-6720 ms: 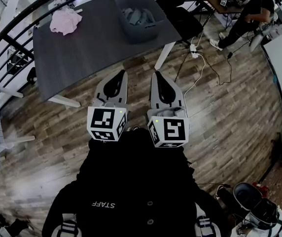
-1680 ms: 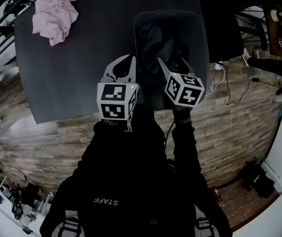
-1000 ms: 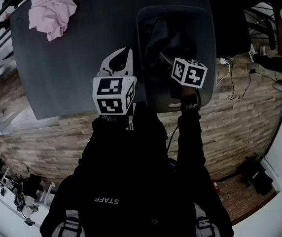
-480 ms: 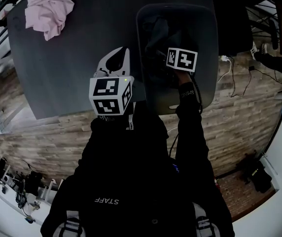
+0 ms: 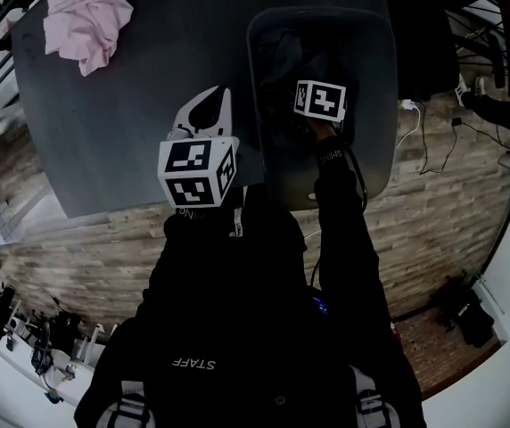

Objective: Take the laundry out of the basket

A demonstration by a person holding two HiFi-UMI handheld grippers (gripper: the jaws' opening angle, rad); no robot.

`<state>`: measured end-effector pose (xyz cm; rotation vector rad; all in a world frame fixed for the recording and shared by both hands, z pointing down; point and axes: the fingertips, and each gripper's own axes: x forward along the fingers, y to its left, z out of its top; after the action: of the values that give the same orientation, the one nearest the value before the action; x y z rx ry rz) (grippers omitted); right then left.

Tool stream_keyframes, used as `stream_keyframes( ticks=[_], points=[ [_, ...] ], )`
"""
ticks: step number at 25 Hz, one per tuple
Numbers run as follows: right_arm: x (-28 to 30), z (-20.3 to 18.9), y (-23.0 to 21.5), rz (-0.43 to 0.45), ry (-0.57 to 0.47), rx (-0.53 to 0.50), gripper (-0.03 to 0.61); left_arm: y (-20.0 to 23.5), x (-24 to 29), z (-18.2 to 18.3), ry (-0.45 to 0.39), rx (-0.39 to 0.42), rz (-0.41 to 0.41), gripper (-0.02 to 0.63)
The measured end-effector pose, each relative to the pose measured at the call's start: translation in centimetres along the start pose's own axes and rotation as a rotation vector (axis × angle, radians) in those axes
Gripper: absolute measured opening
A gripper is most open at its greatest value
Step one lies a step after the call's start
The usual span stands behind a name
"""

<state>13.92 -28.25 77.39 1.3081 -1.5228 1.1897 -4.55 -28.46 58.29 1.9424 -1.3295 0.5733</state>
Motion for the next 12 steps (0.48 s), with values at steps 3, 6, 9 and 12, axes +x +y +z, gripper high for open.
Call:
stream_keyframes(
  ticks=[3,6,9,12],
  points=[
    [0.4,0.3,-0.1,-0.028,-0.001,-0.017,0.543,0.2,0.1,0.0,0.014,-0.002,0.004,0.002],
    [0.6,0.6,-0.1,-0.055,0.001,-0.032,0.543,-0.1,0.1,0.3,0.016,0.008,-0.004,0.002],
    [0.5,0.6,0.0,-0.067,0.003,-0.053,0.539,-0.8,0.1,0.4,0.011,0.018,-0.019,0.002],
    [0.4,0.8,0.8,-0.056,-0.034,-0.083,0.476,-1.2,0.0,0.2,0.01,0.022,-0.026,0.002]
  ],
)
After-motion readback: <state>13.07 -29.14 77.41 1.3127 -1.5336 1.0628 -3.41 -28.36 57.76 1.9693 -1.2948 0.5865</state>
